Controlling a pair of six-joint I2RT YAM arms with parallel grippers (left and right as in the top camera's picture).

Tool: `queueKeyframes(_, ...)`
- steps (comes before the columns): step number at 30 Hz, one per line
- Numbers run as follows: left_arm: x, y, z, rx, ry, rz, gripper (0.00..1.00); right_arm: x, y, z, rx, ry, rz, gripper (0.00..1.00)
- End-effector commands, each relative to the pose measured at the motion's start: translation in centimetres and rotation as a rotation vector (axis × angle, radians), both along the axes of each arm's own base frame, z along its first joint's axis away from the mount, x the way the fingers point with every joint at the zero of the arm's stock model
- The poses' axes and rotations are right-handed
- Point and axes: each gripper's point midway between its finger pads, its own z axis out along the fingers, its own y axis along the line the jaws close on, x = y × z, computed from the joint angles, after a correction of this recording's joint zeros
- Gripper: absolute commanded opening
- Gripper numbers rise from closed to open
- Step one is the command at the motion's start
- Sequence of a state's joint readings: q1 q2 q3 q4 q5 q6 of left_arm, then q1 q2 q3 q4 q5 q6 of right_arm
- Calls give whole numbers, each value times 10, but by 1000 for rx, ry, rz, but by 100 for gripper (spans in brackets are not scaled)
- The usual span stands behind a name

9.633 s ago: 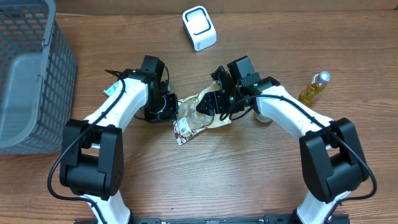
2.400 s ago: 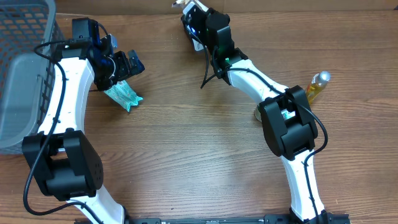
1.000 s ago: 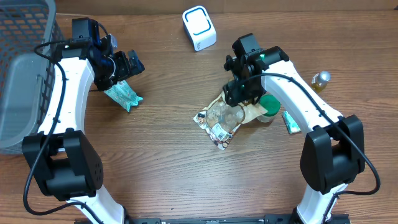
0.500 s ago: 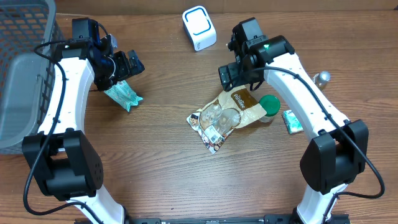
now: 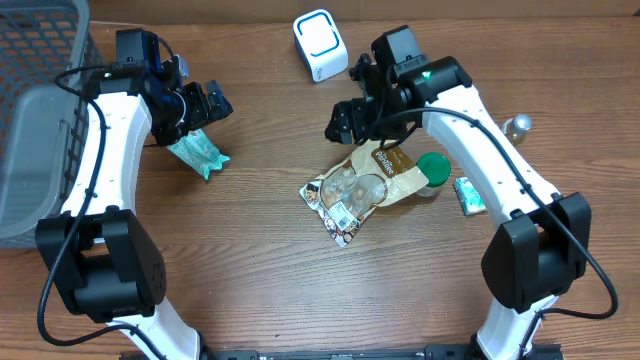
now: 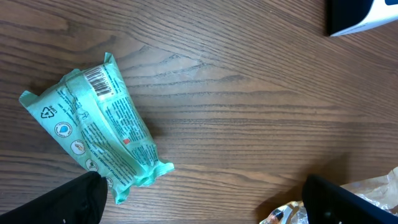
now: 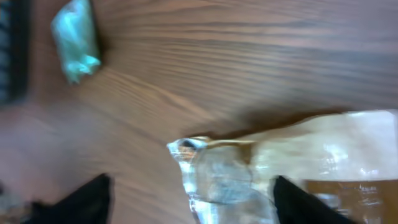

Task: Scan the item barcode
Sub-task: 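Lower the right gripper onto the snack bag and grasp it again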

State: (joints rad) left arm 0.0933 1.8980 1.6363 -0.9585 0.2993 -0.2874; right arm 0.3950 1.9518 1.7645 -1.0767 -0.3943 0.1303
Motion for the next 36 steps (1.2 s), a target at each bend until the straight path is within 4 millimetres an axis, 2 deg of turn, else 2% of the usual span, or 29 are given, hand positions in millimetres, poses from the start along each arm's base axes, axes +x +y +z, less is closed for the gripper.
queueKeyframes(1, 2, -1, 14, 5, -38, -17, 99, -12, 29, 17, 98, 12, 50, 47)
queueKeyframes(2, 2, -1, 14, 5, -38, -17, 99, -13, 33, 14, 99, 14, 54, 37)
queueKeyframes(4, 2, -1, 14, 5, -38, -17, 100, -15, 39, 3, 80, 35, 17, 23)
queueKeyframes(5, 2, -1, 14, 5, -38, -17, 100, -16, 40, -3, 66, 43, -8, 20)
queueKeyframes(12, 2, -1, 14, 5, -38, -17, 99, -16, 48, -58, -85, 3, -86, 19)
queueKeyframes(17, 2, -1, 14, 5, -38, -17, 99, -30, 48, -90, -179, 25, -68, 24)
queueKeyframes(20, 2, -1, 14, 5, -38, -17, 100, -37, 38, -102, -238, 50, -78, 25)
queueKeyframes(27, 2, -1, 14, 5, -38, -17, 100, -50, 8, -110, -367, 109, -109, 32)
queueKeyframes(36, 2, -1, 14, 5, -38, -17, 100, -65, -49, -112, -647, 124, -134, 36)
